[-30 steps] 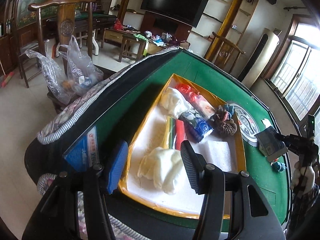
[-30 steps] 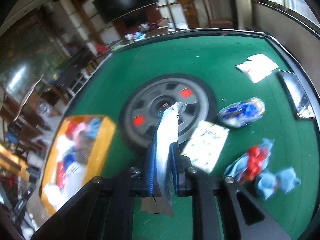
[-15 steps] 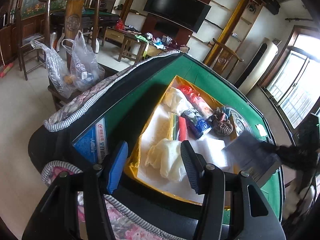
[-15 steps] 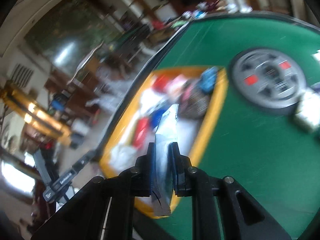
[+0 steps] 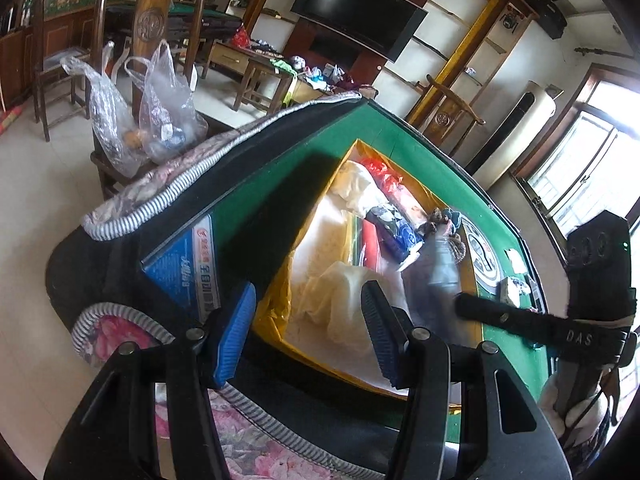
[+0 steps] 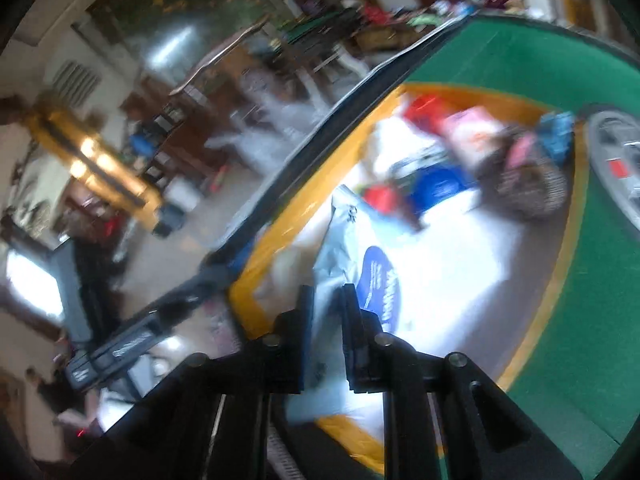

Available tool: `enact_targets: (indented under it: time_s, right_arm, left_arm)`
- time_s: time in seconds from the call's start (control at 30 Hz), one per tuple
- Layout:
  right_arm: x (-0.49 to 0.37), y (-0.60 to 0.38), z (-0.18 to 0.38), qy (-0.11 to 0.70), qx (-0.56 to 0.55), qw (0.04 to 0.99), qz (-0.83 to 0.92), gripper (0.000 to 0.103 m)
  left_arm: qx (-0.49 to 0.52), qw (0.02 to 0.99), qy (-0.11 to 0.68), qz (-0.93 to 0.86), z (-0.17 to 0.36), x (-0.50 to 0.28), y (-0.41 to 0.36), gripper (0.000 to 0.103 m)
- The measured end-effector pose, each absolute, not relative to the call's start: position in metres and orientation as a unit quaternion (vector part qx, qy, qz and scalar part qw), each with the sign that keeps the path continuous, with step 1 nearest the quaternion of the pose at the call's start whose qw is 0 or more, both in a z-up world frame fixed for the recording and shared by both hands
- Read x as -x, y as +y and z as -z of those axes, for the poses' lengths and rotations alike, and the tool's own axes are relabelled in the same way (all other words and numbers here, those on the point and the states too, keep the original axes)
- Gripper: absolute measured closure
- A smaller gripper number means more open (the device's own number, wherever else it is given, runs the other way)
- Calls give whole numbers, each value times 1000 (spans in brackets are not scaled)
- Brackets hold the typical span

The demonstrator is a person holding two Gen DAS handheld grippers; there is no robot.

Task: Organize soft objects
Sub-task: 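Carry the blue-and-white tissue bag into the tray and open the right tool, then grasp the blue towel wrapped with the red bag with the right tool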

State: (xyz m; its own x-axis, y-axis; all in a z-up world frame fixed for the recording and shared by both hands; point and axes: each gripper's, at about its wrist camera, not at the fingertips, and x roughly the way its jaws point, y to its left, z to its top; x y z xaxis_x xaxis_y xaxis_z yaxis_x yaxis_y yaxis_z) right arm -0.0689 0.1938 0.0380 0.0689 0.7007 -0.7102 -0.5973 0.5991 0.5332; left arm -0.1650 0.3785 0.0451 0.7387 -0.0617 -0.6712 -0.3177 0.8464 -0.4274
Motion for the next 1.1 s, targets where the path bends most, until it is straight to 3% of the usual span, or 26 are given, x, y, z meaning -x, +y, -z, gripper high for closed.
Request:
enact_targets:
  time_s: [0.07,0.1,0.23,0.47,0.7,0.83,1.1]
  right_arm:
    - [66,209,-21,547,-38,713,-437,75]
    - [64,215,-9,559,-18,719,-413,73]
    - [55,212,1,556,-27,731,-395,73]
    - [62,217,-8,504,131,805,-283,71]
    - [52,170,-47,476,5,819,-321,68]
    - [46,116,-63,445,-28,848,-286,51]
    - [41,-12,-63,427,-101,882,-172,51]
  left_arm:
    - [269,892,358,-66,-43,164,378,49]
    - [268,892,359,-65,-42,164,377,49]
    - [269,892,357,-67,-44,168,382,47]
    - [275,890,358,-69,-38,169,387,46]
    - [269,893,355,-58,-43,170,384,46]
    - [269,894,352,-63,-46,171,385,45]
    - [228,903,364,-14,-55,156,341,45]
